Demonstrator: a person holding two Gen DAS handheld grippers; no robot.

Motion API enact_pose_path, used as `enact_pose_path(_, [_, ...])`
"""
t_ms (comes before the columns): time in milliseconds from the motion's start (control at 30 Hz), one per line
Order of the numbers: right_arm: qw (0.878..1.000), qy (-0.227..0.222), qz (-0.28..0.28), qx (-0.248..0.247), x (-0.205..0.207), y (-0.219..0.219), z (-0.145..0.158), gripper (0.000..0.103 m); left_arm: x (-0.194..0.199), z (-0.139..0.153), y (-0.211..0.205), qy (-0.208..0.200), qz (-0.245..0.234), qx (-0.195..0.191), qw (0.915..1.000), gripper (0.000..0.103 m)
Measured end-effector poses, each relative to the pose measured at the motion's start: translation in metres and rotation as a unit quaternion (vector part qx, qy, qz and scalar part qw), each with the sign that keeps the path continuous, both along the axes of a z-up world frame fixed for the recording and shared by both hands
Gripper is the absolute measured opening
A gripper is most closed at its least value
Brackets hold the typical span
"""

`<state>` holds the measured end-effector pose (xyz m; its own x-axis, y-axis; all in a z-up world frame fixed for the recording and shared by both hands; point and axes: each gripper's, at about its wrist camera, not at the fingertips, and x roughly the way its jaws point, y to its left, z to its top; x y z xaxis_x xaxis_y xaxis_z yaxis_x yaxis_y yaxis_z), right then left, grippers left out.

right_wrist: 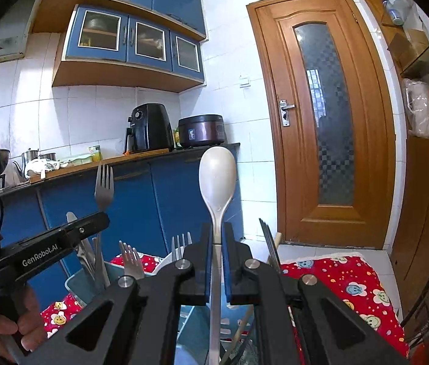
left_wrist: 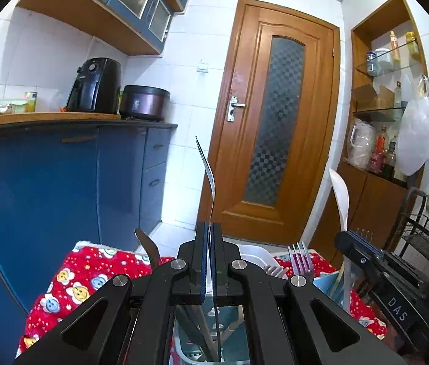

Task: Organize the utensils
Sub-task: 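Open both tools to drop the knife and wooden spoon into the holder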

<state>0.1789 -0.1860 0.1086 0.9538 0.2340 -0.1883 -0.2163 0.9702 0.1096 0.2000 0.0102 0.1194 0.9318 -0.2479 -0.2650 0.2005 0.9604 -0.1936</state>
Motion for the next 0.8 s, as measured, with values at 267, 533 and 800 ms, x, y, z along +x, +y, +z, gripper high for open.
enact_pose_path(267, [1.0,0.012,0.002,0.005,0.0,-0.002,-0.007,0.008,-0.003,-0.009,0.0,0.008,-0.003,-0.005,1.0,0.002])
enact_pose_path(533, [1.0,0.023,0.007,0.017,-0.003,-0.004,-0.008,0.013,-0.006,-0.012,-0.001,0.02,-0.008,-0.003,0.9998,0.002])
enact_pose_path(800, [0.999,0.019,0.018,0.026,-0.014,-0.003,-0.003,0.027,-0.011,-0.012,-0.003,0.034,-0.014,0.001,0.9993,0.018])
